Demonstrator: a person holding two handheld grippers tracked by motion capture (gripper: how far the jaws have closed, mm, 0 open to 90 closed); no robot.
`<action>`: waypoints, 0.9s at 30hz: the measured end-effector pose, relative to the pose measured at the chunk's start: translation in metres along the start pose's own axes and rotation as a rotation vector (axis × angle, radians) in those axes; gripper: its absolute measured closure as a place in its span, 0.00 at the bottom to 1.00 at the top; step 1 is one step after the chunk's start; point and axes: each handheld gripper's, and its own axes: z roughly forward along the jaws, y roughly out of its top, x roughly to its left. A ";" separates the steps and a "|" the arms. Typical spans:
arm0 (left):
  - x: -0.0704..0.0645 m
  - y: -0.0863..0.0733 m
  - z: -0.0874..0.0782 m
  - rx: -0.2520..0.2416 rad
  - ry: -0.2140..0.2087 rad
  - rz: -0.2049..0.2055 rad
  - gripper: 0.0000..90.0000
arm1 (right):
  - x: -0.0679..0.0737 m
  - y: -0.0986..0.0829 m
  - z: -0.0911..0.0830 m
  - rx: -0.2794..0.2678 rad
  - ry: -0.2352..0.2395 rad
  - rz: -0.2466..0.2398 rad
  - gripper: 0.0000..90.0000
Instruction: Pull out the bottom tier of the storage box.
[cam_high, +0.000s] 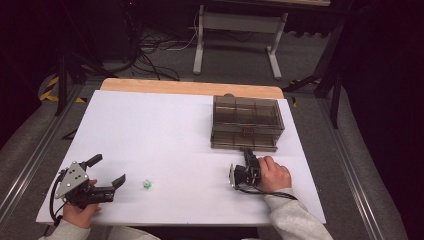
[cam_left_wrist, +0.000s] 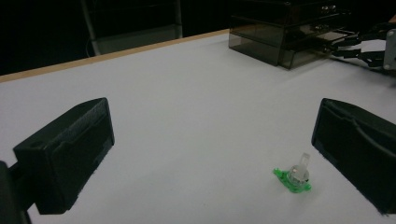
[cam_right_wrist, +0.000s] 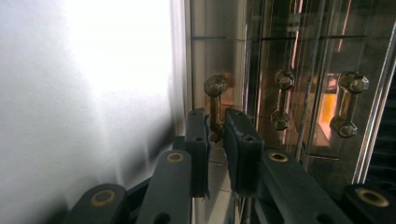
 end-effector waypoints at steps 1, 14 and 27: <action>0.000 0.000 0.000 0.000 0.000 0.000 0.00 | -0.001 0.000 -0.001 -0.006 -0.002 0.005 0.86; -0.001 0.000 0.001 0.001 0.005 -0.003 0.00 | -0.015 -0.002 -0.014 -0.100 0.089 0.095 0.81; 0.000 -0.001 -0.001 0.001 0.009 -0.003 0.00 | -0.036 -0.008 -0.021 -0.234 0.264 0.240 0.63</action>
